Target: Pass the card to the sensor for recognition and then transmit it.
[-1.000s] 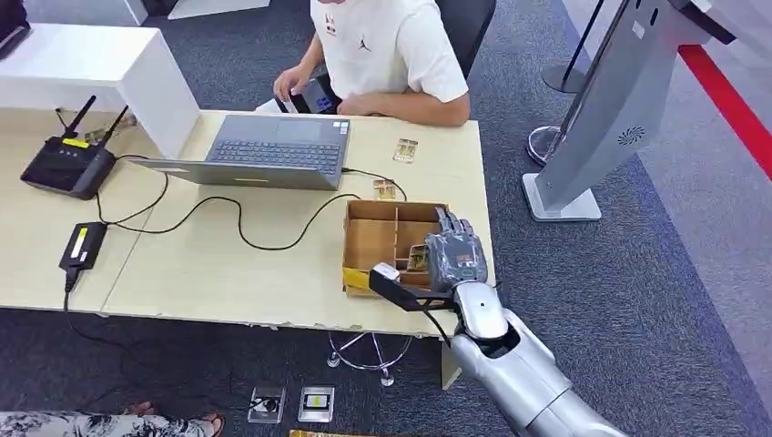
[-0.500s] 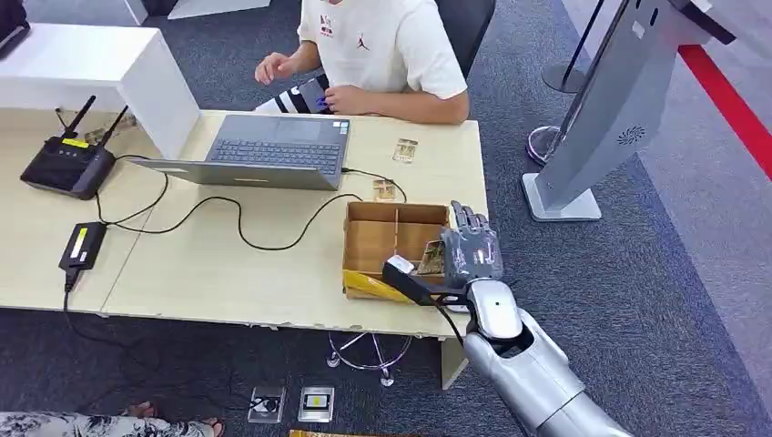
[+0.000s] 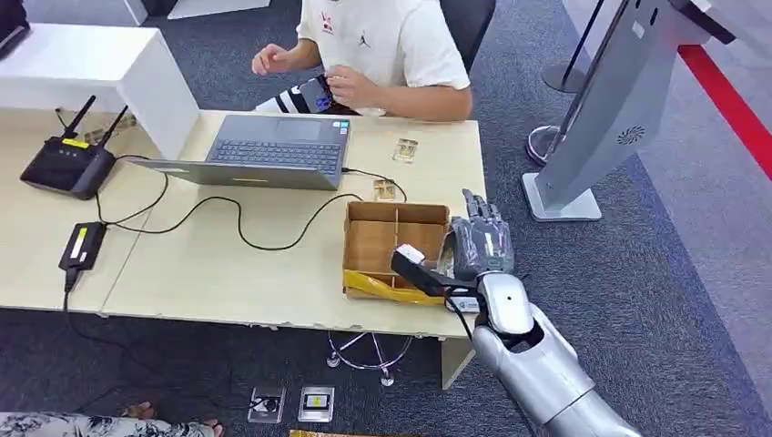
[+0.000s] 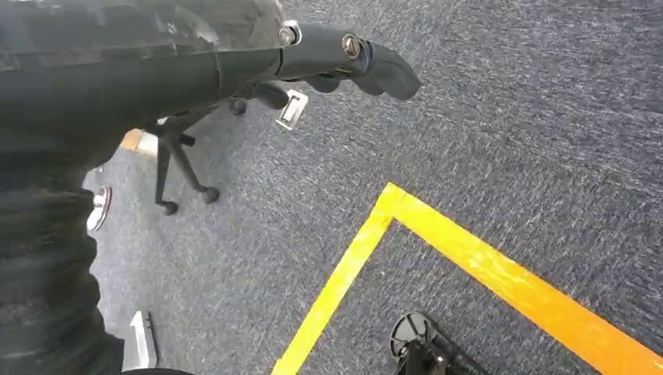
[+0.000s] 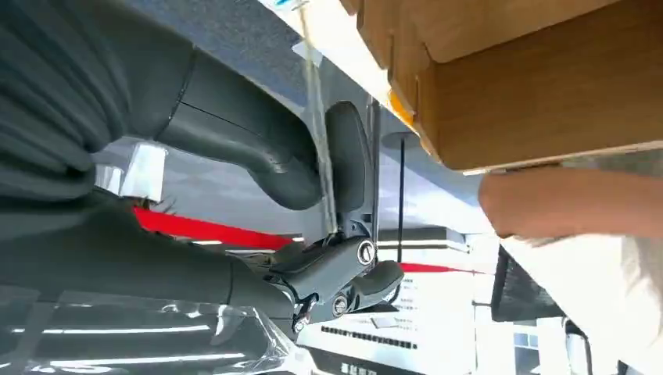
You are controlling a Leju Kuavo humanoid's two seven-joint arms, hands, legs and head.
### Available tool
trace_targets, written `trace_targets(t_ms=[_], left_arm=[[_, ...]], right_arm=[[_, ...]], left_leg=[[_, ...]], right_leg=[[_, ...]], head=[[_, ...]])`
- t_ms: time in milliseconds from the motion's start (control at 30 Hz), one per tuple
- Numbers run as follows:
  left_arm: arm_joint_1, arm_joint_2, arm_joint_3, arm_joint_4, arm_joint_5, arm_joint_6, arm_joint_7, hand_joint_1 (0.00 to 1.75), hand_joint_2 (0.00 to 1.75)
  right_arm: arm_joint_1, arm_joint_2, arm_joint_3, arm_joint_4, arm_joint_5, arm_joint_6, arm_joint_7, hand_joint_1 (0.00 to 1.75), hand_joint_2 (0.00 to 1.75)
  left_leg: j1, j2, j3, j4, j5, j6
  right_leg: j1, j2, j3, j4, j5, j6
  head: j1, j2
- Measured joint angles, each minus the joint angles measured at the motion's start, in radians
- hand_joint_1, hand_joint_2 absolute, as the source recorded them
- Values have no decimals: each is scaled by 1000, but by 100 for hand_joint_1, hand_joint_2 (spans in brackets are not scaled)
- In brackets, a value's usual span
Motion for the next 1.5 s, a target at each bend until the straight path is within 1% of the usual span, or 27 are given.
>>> trace_targets(t_ms=[233,333,400,467,567,633,667,700,767,867,1133,1267,1500], left_arm=[[0,4,0,0,0,0,0,0,175],[0,4,0,0,0,2,0,0,175],[0,4,0,0,-1,3,0,0,175],[0,4,0,0,-2,2,0,0,175],[0,4,0,0,-10,1,0,0,175],[0,4,0,0,-16,3,3,0,175],[0,4,0,0,-21,3,4,0,175],[0,4,0,0,-23,3,5,0,175],[0,4,0,0,-24,1,5,0,175],[0,6,0,0,-24,-11,2,0,175],[0,19,0,0,-36,-79,-31,0,175],[0,25,0,0,-37,-91,-38,0,175],[-1,34,-1,0,-42,-105,-37,0,175]], right_arm=[[0,-10,-4,-8,-6,-6,-1,175,175],[0,-10,-6,-8,-21,-39,-13,175,175],[-2,-8,-15,-8,-44,-102,-34,175,175],[-6,-7,-21,-8,-87,-184,-66,175,175],[-8,3,-51,-17,-192,-373,-142,175,175],[-16,8,-68,-30,-300,-489,-215,175,175],[-23,12,-76,-37,-361,-532,-248,175,175],[-31,16,-82,-45,-409,-558,-273,175,175],[-46,25,-94,-61,-462,-562,-299,175,175],[-79,36,-104,-86,-503,-561,-307,175,175],[-191,71,-103,-84,-517,-533,-309,175,175],[-236,93,-100,-40,-498,-526,-310,175,175],[-316,135,-94,111,-450,-522,-306,175,175]], left_leg=[[0,0,0,0,0,0],[0,0,0,0,0,0],[0,0,0,0,0,0],[0,0,0,0,0,0],[0,0,0,0,0,0],[0,0,0,0,0,0],[0,0,0,0,0,0],[0,0,0,0,0,0],[0,0,0,0,0,0],[0,0,0,0,0,0],[0,0,-1,0,0,0],[0,0,-1,0,0,0],[0,-1,-2,0,0,0]], right_leg=[[0,0,0,0,0,0],[0,0,0,0,0,0],[0,0,0,0,0,0],[0,0,0,0,0,0],[0,0,0,0,0,0],[0,0,0,0,0,0],[0,0,0,0,0,0],[0,0,0,0,0,0],[0,0,0,0,0,0],[0,0,0,0,0,0],[0,0,0,1,0,0],[0,-1,0,1,0,0],[0,-2,0,1,0,0]], head=[[0,0],[0,0],[0,0],[0,0],[0,0],[0,0],[0,0],[0,0],[0,0],[0,0],[0,0],[0,0],[0,0]])
